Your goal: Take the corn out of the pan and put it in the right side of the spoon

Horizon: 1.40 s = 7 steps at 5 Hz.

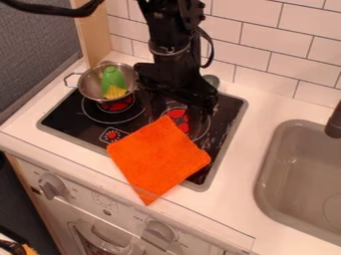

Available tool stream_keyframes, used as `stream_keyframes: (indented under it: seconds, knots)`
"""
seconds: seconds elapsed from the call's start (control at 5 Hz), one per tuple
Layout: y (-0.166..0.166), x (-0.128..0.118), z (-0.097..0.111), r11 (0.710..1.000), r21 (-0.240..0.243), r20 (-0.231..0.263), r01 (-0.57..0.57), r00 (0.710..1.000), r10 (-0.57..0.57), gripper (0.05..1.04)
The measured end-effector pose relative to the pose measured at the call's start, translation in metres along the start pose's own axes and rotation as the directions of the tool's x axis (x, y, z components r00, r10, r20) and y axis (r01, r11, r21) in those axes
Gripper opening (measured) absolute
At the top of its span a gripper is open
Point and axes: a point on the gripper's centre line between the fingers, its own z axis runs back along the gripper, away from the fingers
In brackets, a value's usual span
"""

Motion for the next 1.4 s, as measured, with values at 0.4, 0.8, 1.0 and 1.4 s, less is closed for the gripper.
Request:
stream_keyframes:
  seconds: [0.4, 0.8, 1.0, 1.4]
  knots:
    - [0.035, 0.004, 0.003, 0.995, 0.039, -0.013, -0.09, 0.996, 0.091, 0.999]
    - [0.101, 0.025, 0.007, 0.971, 0.089, 0.004, -0.224, 0.974, 0.224, 0.999]
    - [0.128, 0.029, -0.005, 0.953, 0.105, -0.012, -0.284, 0.958, 0.287, 0.999]
    - [0.158, 0.047, -0.033, 0.935, 0.148, -0.08, -0.322, 0.939, 0.335, 0.999]
